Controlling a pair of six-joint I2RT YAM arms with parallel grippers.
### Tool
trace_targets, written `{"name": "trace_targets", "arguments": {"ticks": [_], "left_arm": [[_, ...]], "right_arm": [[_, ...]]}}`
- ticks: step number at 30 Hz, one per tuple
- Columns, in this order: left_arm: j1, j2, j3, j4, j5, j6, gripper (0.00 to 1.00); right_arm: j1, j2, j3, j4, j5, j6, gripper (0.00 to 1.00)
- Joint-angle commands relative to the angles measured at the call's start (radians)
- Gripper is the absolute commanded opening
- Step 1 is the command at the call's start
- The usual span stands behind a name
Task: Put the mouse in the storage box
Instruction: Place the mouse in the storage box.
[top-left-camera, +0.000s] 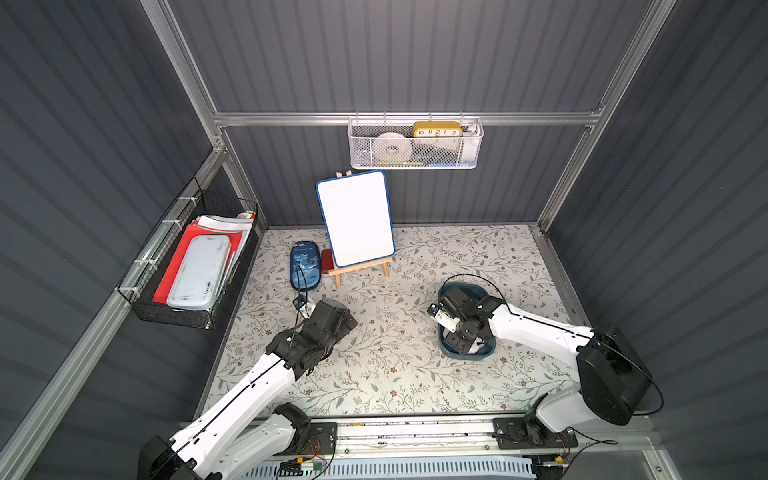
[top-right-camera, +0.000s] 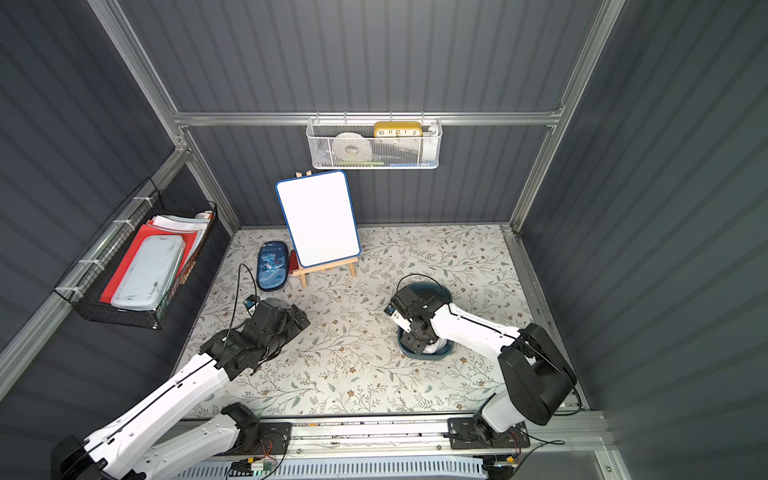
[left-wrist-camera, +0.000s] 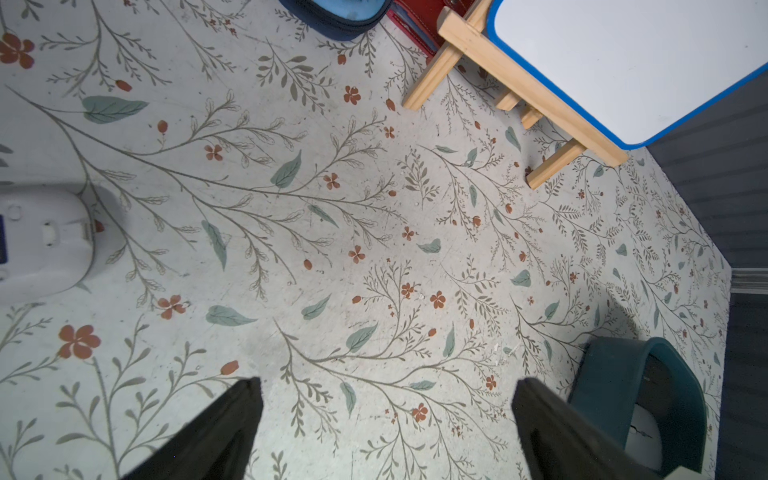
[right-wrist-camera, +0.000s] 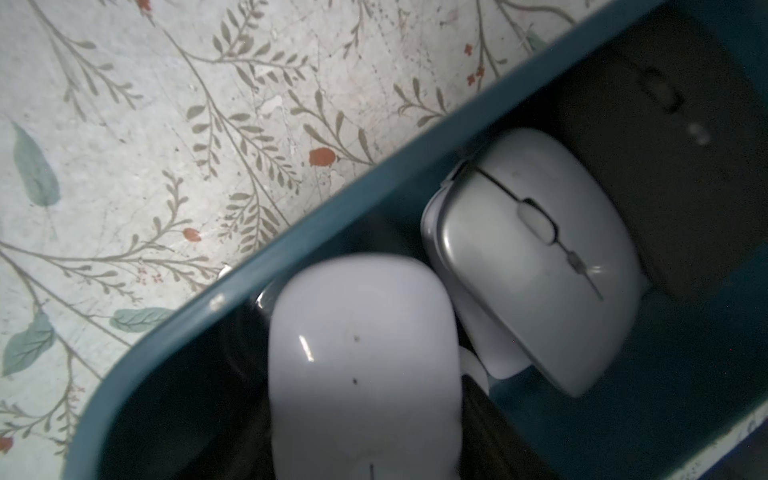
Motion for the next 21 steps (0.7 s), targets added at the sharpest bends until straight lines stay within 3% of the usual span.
{"name": "trace_targets", "arguments": {"ticks": [1, 5, 8, 13, 17, 21], "left_arm": [[0.005, 0.002, -0.01, -0.038, -0.025, -0.035, 0.99], [0.007, 0.026, 0.0, -0.015, 0.001, -0.005, 1.0], [0.036, 0.069, 0.009, -0.075, -0.051, -0.056, 0.99], [0.181, 0.133, 0.027, -0.119, -0.078, -0.097, 0.99], [0.233, 0.199, 0.055, -0.263, -0.212, -0.271, 0.99], [0.269, 0.198, 0.046, -0.255, -0.291, -0.293, 0.99]], "right_arm": [[0.014, -0.011, 0.02, -0.016, 0.045, 0.025, 0.84], [0.014, -0.09, 0.032, 0.035, 0.054, 0.061, 0.99], [0.014, -0.174, 0.037, 0.084, 0.04, 0.077, 0.99], [0.014, -0.275, 0.019, 0.158, 0.018, 0.087, 0.99], [0.014, -0.29, 0.009, 0.167, 0.001, 0.092, 0.99], [0.015, -0.29, -0.003, 0.196, -0.047, 0.099, 0.99]]}}
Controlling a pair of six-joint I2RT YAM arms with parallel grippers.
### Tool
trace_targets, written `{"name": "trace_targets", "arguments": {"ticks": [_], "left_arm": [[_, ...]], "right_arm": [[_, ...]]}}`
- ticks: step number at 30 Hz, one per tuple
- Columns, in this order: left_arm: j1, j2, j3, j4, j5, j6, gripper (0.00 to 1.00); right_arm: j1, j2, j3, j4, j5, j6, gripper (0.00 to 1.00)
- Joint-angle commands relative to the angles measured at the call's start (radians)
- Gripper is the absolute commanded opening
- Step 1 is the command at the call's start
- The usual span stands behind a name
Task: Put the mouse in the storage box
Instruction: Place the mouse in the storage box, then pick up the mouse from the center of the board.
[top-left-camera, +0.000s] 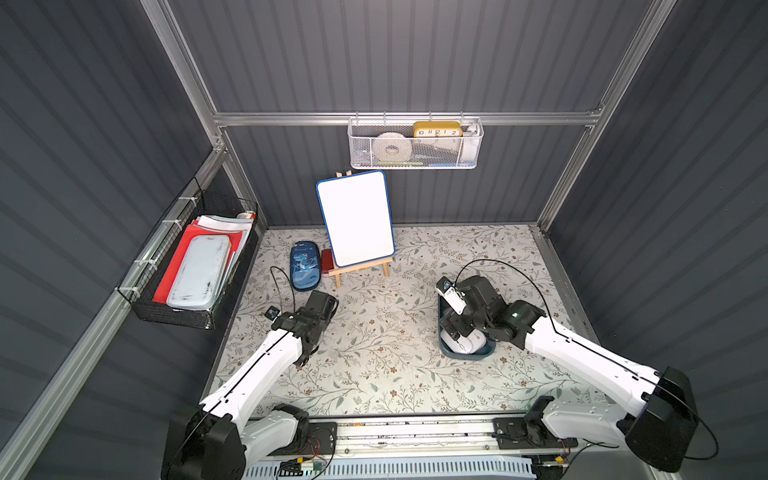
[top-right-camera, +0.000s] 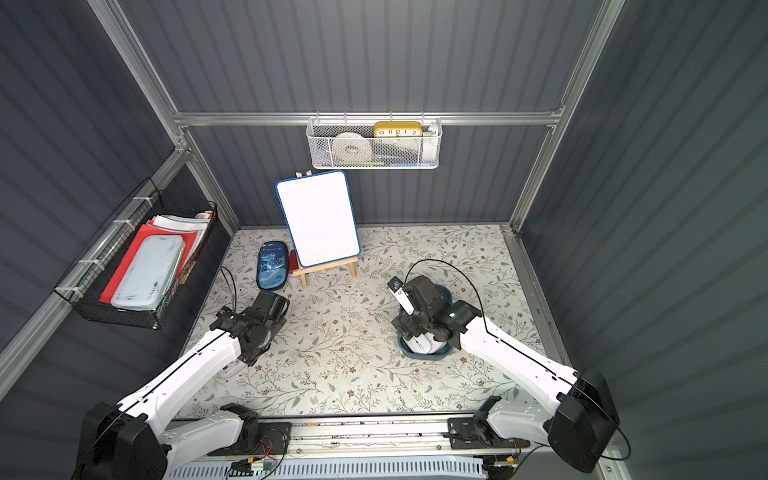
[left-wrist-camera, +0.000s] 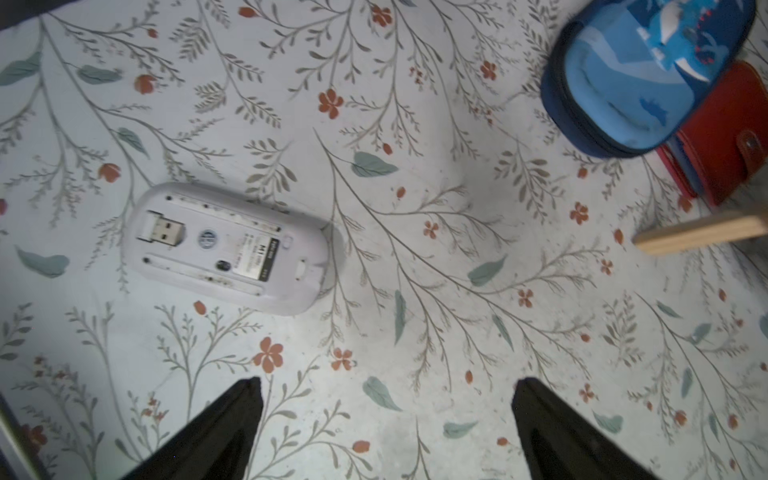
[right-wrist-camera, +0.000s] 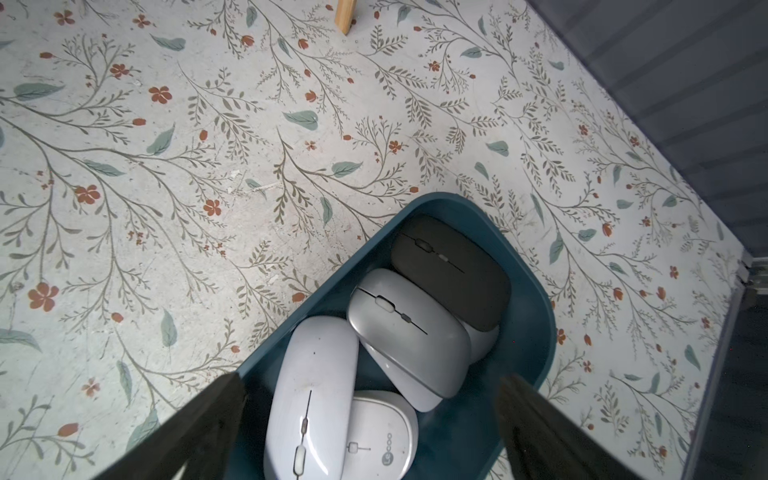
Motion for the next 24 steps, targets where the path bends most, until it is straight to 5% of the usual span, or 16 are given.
{"name": "trace_targets", "arguments": {"ticks": [1, 11, 24], "left_arm": [[0.048, -0.014, 0.012, -0.045, -0.097, -0.052, 0.99], [0.297, 0.038, -0.038, 0.053, -0.009, -0.068, 0.99], [0.336, 0.149, -0.093, 0.118, 0.085, -0.219, 0.99]], "right_arm": [[0.006, 0.0, -0.012, 0.039, -0.049, 0.025, 0.99], [0.011, -0.001, 0.02, 0.029, -0.113, 0.048, 0.98], [0.025, 0.0, 0.016, 0.015, -0.135, 0.069, 0.98]]}}
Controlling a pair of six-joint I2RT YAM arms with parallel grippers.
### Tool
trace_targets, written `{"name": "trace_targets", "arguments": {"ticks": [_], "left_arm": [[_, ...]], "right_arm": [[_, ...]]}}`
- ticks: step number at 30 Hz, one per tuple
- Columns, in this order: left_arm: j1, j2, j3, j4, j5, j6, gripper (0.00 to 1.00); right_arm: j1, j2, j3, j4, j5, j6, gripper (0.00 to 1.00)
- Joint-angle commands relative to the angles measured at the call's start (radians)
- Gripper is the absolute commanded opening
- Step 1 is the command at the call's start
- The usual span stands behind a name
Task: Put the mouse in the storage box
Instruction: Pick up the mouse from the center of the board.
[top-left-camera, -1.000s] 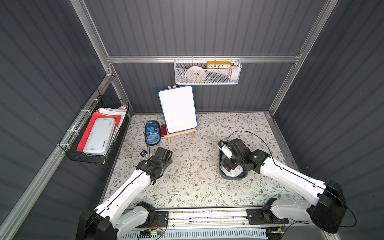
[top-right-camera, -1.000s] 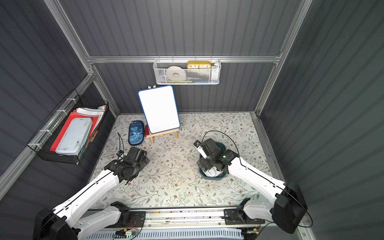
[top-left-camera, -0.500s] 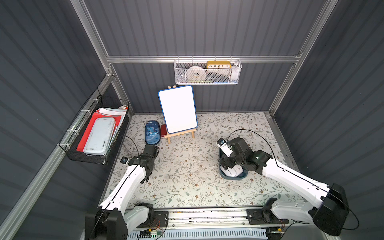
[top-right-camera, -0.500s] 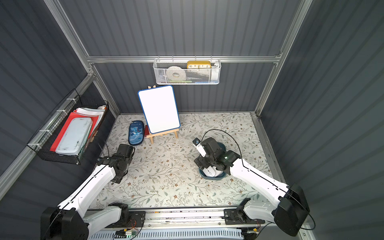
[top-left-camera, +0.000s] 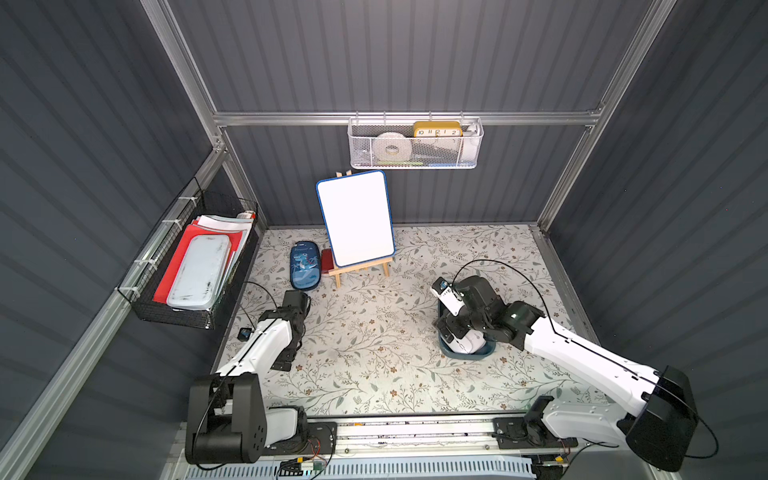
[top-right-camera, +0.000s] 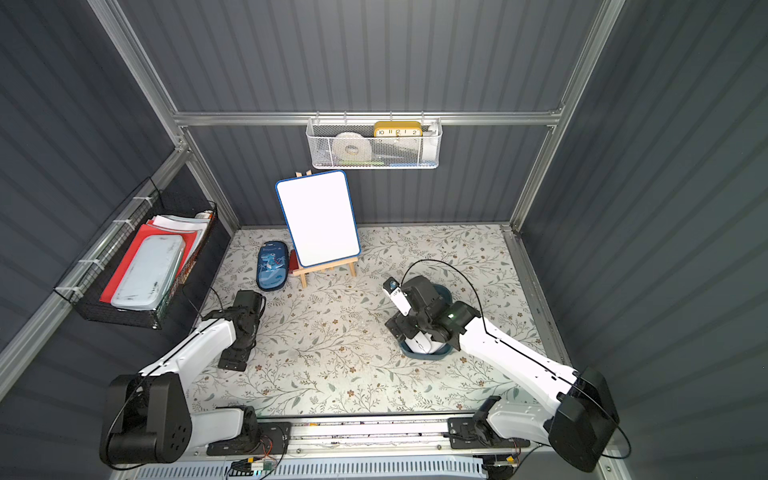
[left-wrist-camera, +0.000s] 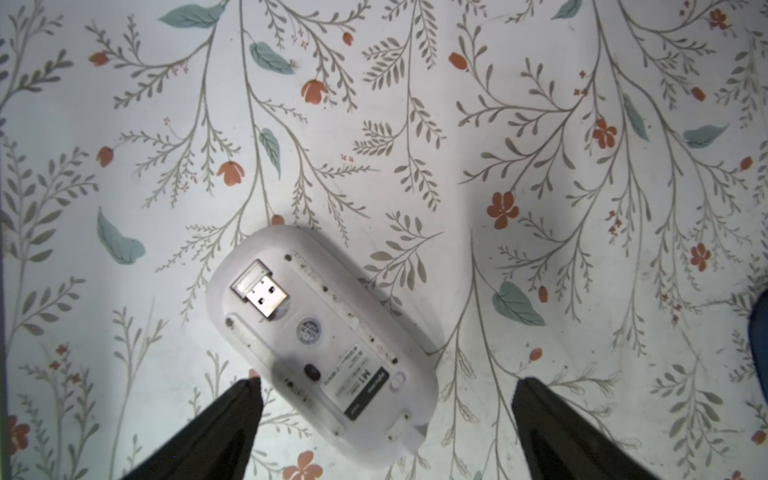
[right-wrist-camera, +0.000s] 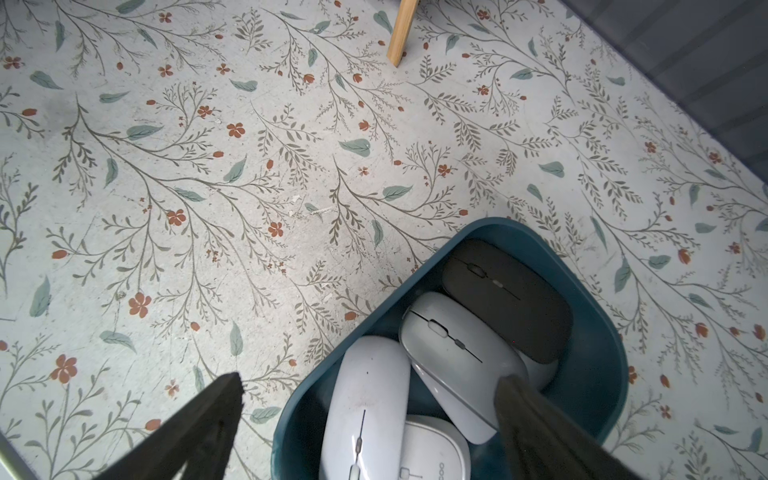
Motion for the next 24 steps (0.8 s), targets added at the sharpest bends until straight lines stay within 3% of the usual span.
{"name": "trace_targets", "arguments": {"ticks": [1, 3, 5, 6, 24], "left_arm": [[0.031, -0.015, -0.037, 0.021, 0.055, -0.048, 0.93], [0.062, -0.026, -0.048, 0.041, 0.09, -0.043, 0.88], [0.07, -0.035, -0.052, 0.047, 0.086, -0.049, 0.99], [0.076, -0.037, -0.054, 0.049, 0.078, -0.055, 0.99], [0.177, 0.102, -0.023, 0.148, 0.082, 0.027, 0.96]], "right_arm": [[0.009, 0.0, 0.019, -0.017, -0.021, 0.02, 0.98], [0.016, 0.0, 0.021, -0.022, -0.03, 0.022, 0.98], [0.018, 0.0, 0.016, -0.019, -0.037, 0.026, 0.98], [0.021, 0.0, 0.015, -0.019, -0.038, 0.029, 0.98], [0.039, 0.004, 0.016, -0.033, -0.052, 0.016, 0.98]]}}
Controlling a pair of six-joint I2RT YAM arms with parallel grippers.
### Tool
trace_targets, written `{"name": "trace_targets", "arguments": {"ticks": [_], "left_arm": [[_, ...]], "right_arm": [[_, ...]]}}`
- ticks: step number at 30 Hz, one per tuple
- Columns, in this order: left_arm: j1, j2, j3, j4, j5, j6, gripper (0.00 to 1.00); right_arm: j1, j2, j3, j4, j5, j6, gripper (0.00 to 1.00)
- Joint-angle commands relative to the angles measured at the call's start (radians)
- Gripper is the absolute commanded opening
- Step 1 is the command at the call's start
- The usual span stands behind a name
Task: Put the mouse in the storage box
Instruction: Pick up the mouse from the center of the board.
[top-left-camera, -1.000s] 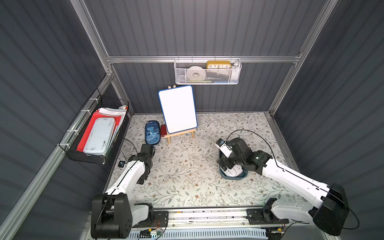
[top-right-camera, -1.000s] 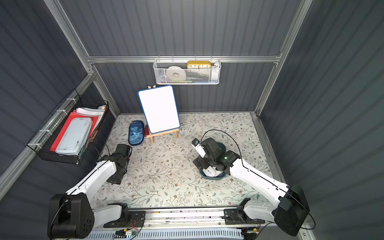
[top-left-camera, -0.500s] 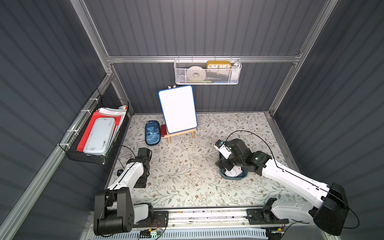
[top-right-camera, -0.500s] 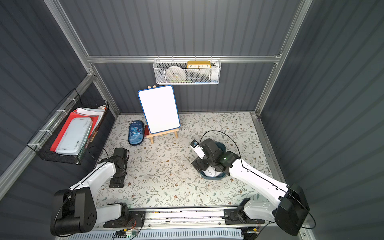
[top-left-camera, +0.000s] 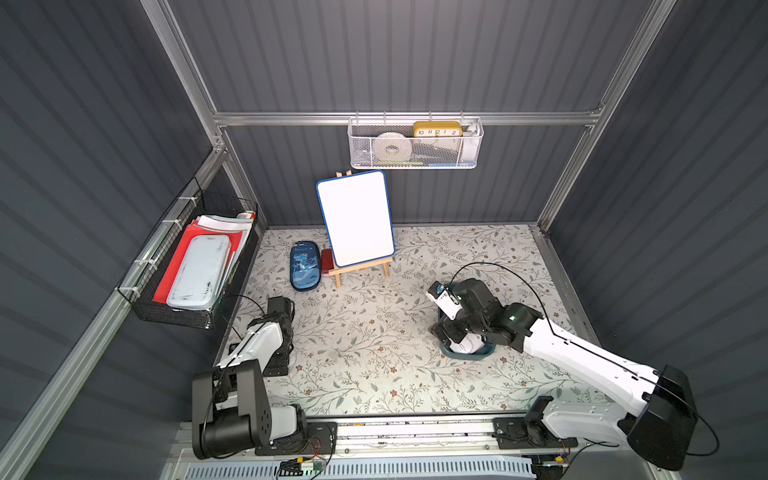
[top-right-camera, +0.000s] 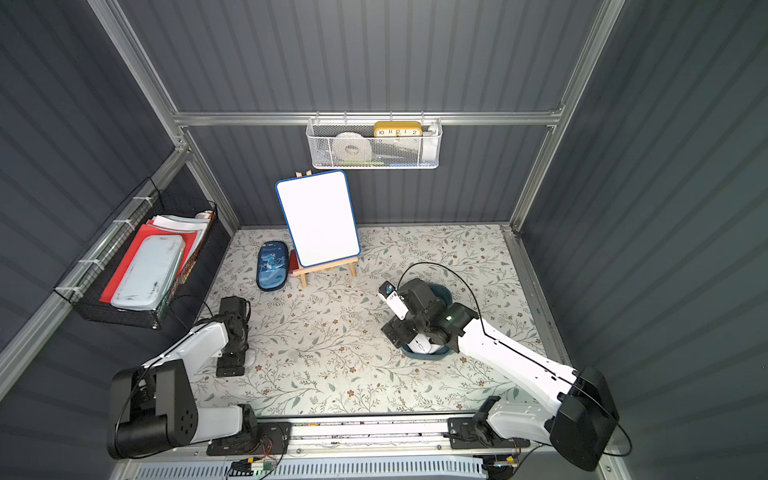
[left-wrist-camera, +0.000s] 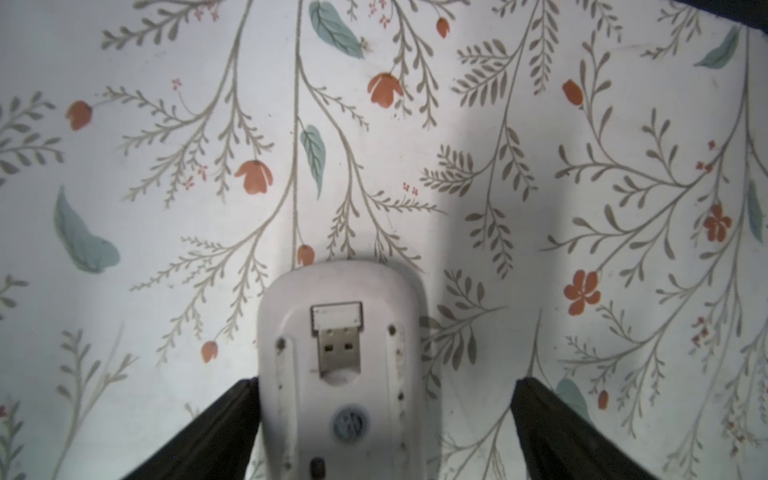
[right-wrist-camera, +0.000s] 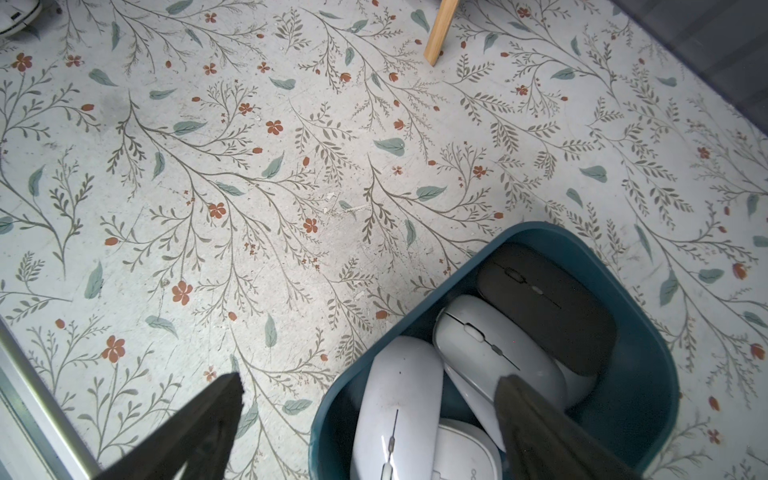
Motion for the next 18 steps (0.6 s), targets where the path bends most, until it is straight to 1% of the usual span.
{"name": "trace_targets", "arguments": {"ticks": [1, 4, 5, 7, 12, 14, 18], "left_arm": [[0.004, 0.04, 0.03, 0.021, 0.007, 0.046, 0.94], [0.004, 0.056, 0.023, 0.041, 0.026, 0.061, 0.88], [0.004, 0.058, 0.02, 0.052, 0.034, 0.07, 0.85], [0.004, 0.062, 0.013, 0.07, 0.043, 0.091, 0.82], [0.004, 0.062, 0.004, 0.088, 0.053, 0.14, 0.69], [0.004, 0.047, -0.002, 0.105, 0.08, 0.164, 0.63], [0.002, -0.006, -0.019, 0.137, 0.15, 0.248, 0.56]], "right_arm": [[0.007, 0.003, 0.014, -0.018, -0.007, -0.002, 0.98], [0.008, 0.0, 0.01, -0.017, -0.005, -0.003, 0.98], [0.009, -0.001, 0.01, -0.015, -0.005, -0.002, 0.98], [0.009, -0.001, 0.01, -0.013, -0.003, -0.003, 0.98], [0.012, 0.009, 0.016, -0.017, 0.003, -0.004, 0.98], [0.014, 0.01, 0.011, -0.013, 0.004, -0.004, 0.98], [0.014, 0.001, 0.004, -0.015, 0.003, 0.0, 0.98]]}}
